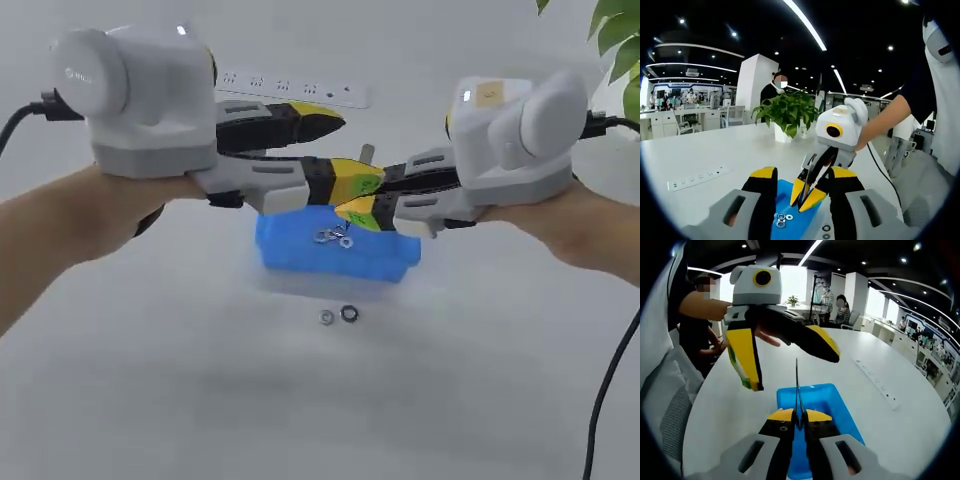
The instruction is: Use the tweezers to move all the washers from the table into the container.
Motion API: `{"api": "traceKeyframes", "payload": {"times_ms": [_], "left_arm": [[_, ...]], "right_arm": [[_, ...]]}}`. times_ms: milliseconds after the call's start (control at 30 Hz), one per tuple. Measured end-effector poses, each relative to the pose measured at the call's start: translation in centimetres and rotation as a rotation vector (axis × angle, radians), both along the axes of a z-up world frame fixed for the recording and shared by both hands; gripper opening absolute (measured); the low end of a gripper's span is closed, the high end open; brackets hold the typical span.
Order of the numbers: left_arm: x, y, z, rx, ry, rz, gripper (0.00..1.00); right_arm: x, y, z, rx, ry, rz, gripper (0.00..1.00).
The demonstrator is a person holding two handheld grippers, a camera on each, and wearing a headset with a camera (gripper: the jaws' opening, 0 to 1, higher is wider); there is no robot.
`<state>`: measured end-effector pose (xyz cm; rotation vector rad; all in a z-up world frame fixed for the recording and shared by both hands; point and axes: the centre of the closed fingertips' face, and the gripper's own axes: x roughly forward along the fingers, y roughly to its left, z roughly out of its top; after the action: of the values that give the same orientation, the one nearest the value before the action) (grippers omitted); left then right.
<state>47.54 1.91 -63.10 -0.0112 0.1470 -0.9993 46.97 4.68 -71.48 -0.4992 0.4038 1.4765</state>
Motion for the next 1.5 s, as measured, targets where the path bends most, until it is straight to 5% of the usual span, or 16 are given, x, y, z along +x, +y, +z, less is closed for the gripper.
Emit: {"api": "traceKeyframes", "payload": {"times_ms": [167,300,400,600,667,1033,1400,1500], "left_arm": [[-0.3,-0.5,-0.4,0.042,0.014,-0.068,0.23],[-0.4,-0.3,-0.5,0.056,0.014,-0.097,0.20],[-1.5,-0.9,-0.5,0.065,0.037,-0.159,0.09],[-1.8,-0.7,-0.3,0.127,-0.021,-0.185,0.06],[-1.6,-0.6,-0.5,0.180,-0.079,-0.189,0.05],[-1.7,-1.8,0.0,0.196,-0.109,-0.169,0.04],[-1.4,-1.3,0.7,0.208,-0.134,-0.180,0.04],[-1.6,-1.2,1.0,0.215,-0.149,-0.178,0.04]], "right_arm": [[-0.4,0.1,0.2,0.000,-0.002,0.013,0.08],[-0.7,0.3,0.4,0.000,-0.006,0.029,0.08],[-0.8,0.3,0.5,-0.001,-0.003,0.035,0.08],[-1.0,0.3,0.5,-0.012,-0.010,0.056,0.08],[-0.9,0.2,0.4,-0.019,-0.014,0.054,0.09],[-0.2,0.1,0.7,-0.025,-0.033,0.005,0.13],[-0.9,-0.7,0.7,-0.011,-0.017,0.009,0.37],[-1.3,-1.2,1.4,0.044,0.003,-0.008,0.38]]}}
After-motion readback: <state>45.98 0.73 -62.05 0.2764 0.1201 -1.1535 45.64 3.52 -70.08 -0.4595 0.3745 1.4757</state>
